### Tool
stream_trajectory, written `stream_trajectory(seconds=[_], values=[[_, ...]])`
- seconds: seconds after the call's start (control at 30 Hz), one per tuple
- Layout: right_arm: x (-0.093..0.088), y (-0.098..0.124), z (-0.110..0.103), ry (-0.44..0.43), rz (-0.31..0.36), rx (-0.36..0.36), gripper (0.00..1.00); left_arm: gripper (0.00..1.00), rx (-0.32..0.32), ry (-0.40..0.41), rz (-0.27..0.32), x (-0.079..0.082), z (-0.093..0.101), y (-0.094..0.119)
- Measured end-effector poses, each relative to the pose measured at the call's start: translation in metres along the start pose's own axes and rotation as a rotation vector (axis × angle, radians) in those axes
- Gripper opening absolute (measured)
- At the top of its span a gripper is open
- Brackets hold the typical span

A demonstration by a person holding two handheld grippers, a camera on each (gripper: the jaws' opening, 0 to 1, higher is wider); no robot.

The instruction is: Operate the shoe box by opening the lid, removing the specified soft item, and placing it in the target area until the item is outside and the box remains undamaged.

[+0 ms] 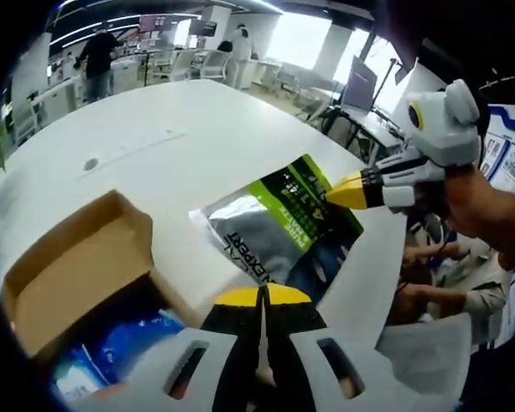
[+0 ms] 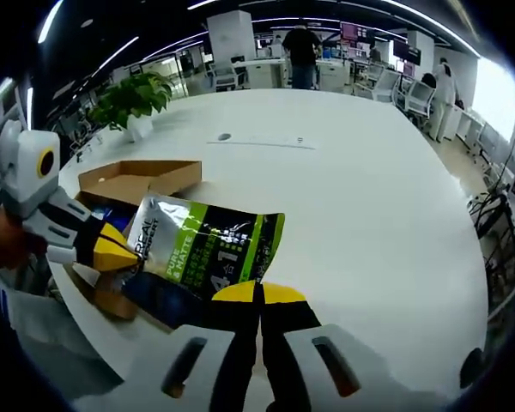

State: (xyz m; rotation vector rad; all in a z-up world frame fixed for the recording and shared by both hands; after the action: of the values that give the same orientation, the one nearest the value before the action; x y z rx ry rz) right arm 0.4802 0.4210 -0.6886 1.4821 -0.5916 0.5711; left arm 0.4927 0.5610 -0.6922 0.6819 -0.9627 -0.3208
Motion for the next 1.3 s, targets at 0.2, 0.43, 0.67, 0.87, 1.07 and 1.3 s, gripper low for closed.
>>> stream_trajectory(seconds=[0.2, 0.43, 0.67, 0.87, 1.07, 1.3], values=[[-0.008, -0.009, 0.006, -0.010, -0.013, 0.001, 0.00, 0.00, 0.008, -0.021, -0.028, -0.001, -0.007, -0.014], [-0.015, -0.023, 0.008, -0.013, -0.025, 0.008, 0.00, 0.00, 0.017, -0.024, -0.063, -0.005, -0.013, -0.025], [-0.021, -0.034, 0.014, -0.013, -0.038, 0.007, 0.00, 0.00, 0.023, -0.029, -0.088, -0.006, -0.016, -0.035], [-0.027, -0.040, 0.019, -0.017, -0.051, 0.009, 0.00, 0.00, 0.029, -0.048, -0.115, -0.009, -0.016, -0.044], [-0.035, -0.047, 0.022, -0.017, -0.063, 0.014, 0.00, 0.00, 0.044, -0.073, -0.161, -0.015, -0.017, -0.053], [-0.044, -0.055, 0.024, -0.017, -0.080, 0.020, 0.00, 0.00, 0.047, -0.069, -0.207, -0.025, -0.018, -0.063]])
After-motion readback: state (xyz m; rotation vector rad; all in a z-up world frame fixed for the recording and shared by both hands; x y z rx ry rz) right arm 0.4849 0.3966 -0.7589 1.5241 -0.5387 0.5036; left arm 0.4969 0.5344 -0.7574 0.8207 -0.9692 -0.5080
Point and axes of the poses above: the point that each gripper's makers call its tool centre point, and the gripper's own axes: y roughly backward along the fingers, z roughly to its right, x roughly out of its top, the point moved 2 cm from there along y, roughly backward along the fingers, and after that the axes turned 9 degrees about -x, right-handed, at the moved point
